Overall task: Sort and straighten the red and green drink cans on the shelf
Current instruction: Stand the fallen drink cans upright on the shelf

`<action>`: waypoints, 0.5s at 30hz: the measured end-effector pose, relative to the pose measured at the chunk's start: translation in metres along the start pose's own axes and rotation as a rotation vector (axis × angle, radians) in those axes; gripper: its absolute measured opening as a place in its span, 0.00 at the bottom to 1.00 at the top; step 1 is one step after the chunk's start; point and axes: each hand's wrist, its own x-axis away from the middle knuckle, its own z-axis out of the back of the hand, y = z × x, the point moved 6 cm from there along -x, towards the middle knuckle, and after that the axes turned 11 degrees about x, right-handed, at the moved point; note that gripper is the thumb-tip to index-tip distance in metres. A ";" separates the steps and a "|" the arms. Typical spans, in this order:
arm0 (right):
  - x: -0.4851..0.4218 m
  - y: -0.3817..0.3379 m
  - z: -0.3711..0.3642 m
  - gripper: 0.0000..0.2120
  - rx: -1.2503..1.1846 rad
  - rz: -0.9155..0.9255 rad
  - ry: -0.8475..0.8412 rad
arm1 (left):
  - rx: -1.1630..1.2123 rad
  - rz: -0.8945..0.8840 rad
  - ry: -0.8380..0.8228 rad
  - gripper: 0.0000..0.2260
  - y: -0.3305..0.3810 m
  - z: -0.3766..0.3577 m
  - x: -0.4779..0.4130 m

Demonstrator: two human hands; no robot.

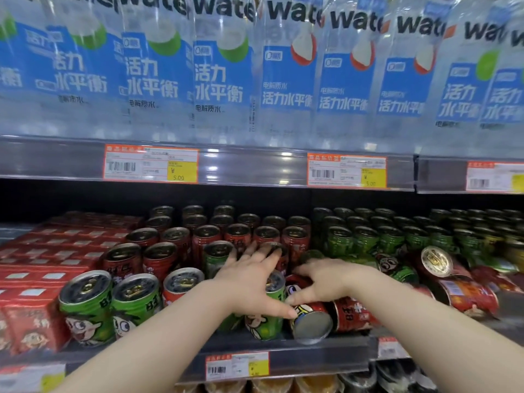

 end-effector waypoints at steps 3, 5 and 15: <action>0.006 0.001 0.006 0.37 -0.139 0.010 0.075 | -0.020 0.008 -0.028 0.49 0.002 -0.003 -0.001; 0.008 0.003 0.007 0.36 -0.222 0.017 0.117 | -0.022 0.009 -0.020 0.49 0.002 -0.003 -0.001; 0.027 0.012 -0.003 0.15 -0.286 0.066 0.500 | -0.046 0.010 -0.014 0.47 0.003 -0.004 -0.001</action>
